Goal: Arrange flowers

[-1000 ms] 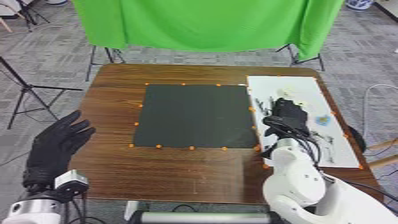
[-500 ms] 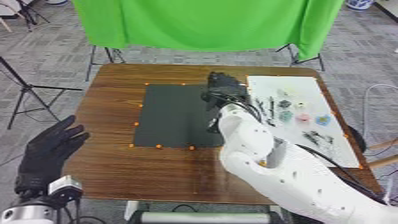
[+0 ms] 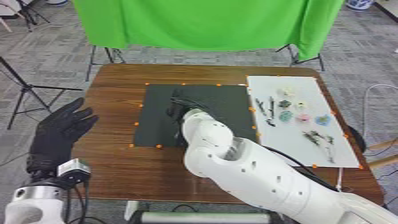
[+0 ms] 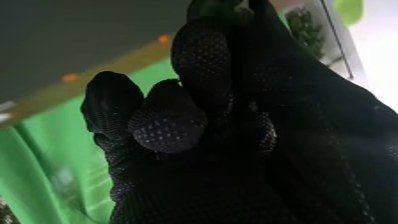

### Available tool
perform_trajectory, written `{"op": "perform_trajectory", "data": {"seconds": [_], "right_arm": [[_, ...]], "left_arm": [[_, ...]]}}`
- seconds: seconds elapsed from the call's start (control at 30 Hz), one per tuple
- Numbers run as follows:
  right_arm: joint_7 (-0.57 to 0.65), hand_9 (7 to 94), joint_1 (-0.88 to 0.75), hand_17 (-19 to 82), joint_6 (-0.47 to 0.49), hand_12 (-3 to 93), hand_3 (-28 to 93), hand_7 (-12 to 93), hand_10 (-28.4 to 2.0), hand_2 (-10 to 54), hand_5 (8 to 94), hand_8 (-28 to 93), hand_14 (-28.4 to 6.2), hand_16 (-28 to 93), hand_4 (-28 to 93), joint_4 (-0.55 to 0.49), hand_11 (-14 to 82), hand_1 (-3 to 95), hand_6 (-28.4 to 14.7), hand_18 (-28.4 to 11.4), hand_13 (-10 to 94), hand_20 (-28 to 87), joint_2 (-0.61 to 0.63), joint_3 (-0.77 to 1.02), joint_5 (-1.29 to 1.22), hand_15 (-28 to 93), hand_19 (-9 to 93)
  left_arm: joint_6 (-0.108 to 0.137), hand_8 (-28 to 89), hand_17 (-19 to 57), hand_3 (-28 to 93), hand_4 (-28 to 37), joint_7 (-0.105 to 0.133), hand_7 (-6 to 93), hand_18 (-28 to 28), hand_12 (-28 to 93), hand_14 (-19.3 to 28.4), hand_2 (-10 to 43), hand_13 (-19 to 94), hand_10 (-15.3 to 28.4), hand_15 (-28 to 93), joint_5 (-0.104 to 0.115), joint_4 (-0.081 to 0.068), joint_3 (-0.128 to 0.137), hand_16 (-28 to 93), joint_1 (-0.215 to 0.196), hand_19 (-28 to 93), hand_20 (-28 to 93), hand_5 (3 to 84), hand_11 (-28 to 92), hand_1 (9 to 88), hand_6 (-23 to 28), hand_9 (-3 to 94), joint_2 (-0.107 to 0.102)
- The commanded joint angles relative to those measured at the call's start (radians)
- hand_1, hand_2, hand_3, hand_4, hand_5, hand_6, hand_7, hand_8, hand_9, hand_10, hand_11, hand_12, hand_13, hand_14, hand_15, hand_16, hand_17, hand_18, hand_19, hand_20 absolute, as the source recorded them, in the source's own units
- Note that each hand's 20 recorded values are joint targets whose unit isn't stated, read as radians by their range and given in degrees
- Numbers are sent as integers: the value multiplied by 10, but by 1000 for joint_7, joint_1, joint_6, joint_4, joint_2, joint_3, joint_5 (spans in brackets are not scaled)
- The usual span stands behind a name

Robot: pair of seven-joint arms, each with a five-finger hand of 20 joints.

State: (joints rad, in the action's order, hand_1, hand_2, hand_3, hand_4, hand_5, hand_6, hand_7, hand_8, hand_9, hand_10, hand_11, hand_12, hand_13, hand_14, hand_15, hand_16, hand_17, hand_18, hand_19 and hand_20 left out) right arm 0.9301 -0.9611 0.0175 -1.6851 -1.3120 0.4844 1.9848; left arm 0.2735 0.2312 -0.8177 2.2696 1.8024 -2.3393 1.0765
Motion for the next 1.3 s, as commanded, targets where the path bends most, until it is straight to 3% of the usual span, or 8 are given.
{"op": "perform_trajectory", "data": {"seconds": [0.03,0.17,0.3,0.37,0.63,0.73,1.0,1.3], "right_arm": [[62,805,26,507,-12,327,893,370,-148,-90,816,241,-94,180,-283,56,545,482,-43,-263,802,678,-37,-41,-80,844,932],[61,803,27,505,-10,325,895,373,-146,-90,814,236,-94,179,-283,76,547,481,-42,-262,800,674,-67,-34,-103,843,932],[93,803,30,502,-35,322,895,372,-145,-91,815,227,-95,177,-282,94,545,479,-42,-261,800,670,-95,-21,-184,841,932],[82,804,27,500,-24,319,894,371,-144,-92,816,223,-96,176,-282,99,545,479,-43,-262,799,667,-111,-12,-179,839,932],[102,811,-173,491,172,306,838,324,-142,-95,835,162,-101,172,-282,160,546,496,-41,-261,800,651,-265,192,-101,825,932],[122,818,-181,491,185,301,823,314,-140,-95,839,147,-100,170,-283,175,546,501,-36,-260,805,648,-274,208,-103,821,932],[117,822,-189,488,190,292,805,301,-140,-95,845,126,-100,171,-283,173,546,490,-37,-260,807,642,-279,212,-108,811,932],[109,809,-177,471,117,271,796,289,-142,-95,830,103,-105,171,-283,160,526,458,-40,-257,791,619,-260,191,-115,797,932]], "left_arm": [[-30,-98,-63,827,-202,1,150,234,97,266,39,292,202,489,-4,-18,-13,-92,31,601,-52,420,268,246,111,393,-10],[-51,-99,-62,827,-202,-3,149,234,97,266,39,293,201,488,-7,-21,-3,-92,41,601,-52,421,268,246,112,394,-10],[-31,-99,-62,827,-201,-2,149,234,97,266,38,292,202,488,-6,-18,30,-92,47,600,-53,420,267,246,112,393,-4],[-18,-98,-63,827,-201,7,149,234,97,266,38,292,202,489,-5,-10,54,-91,34,601,-52,420,268,246,112,392,-21],[-10,-98,-63,828,-201,-128,148,234,97,266,38,293,201,488,-39,33,75,-92,1,600,-52,420,267,246,112,393,6],[-15,-98,-64,828,-201,-148,148,234,97,266,38,292,201,488,-44,35,76,-91,5,599,-52,420,267,246,111,393,7],[4,-98,-64,828,-200,-113,150,234,97,266,38,293,201,488,-35,38,81,-92,-15,599,-51,419,269,247,111,393,6],[-8,-99,-64,829,-200,-138,150,234,97,266,38,292,201,488,-39,39,83,-91,-18,598,-50,420,268,248,110,393,12]]}}
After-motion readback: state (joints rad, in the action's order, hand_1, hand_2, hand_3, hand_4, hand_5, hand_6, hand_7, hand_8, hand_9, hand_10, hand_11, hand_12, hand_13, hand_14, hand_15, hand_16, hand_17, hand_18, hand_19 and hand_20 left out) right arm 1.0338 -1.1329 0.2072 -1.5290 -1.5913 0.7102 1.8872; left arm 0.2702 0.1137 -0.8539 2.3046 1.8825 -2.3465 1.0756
